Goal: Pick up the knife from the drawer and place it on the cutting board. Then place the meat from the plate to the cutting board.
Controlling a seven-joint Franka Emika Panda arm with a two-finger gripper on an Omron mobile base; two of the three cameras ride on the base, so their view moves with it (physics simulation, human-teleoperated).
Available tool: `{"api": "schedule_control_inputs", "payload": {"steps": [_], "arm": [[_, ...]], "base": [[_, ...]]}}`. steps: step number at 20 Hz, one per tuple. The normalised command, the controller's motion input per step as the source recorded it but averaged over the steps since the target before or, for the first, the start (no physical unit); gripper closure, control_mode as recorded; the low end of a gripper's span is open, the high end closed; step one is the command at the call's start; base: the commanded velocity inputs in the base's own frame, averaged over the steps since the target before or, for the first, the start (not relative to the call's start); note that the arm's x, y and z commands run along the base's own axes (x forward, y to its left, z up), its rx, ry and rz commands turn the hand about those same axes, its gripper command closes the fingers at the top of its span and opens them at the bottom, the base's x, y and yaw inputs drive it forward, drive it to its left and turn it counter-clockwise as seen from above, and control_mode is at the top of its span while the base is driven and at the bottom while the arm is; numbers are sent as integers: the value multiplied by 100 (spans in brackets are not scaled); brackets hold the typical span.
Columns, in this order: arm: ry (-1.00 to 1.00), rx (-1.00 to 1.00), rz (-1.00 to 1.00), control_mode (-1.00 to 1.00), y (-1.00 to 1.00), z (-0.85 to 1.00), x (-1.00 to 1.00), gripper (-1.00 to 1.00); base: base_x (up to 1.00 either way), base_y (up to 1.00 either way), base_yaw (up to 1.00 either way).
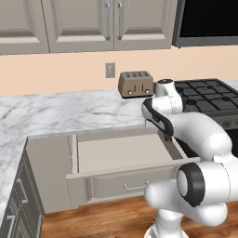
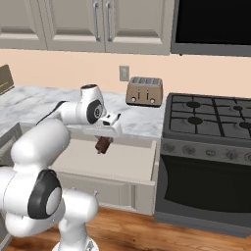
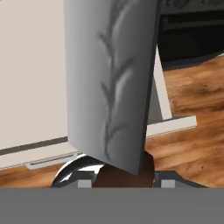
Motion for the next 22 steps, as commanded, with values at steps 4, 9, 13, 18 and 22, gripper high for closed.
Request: {"api": "schedule_control_inputs", "payload": {"steps": [4,9,13,18,22], "arm": [[0,0,22,-100,-2,46,-10,100],[0,0,2,-100,0,24,-18,100],[2,0,0,-100,0,11,-20,100],[3,0,0,-100,0,1,-12,100],[0,0,2,100,0,0,-6,100]], "base": [[0,0,0],[0,0,0],[0,0,0],[0,0,0],[-29,4,4]]}}
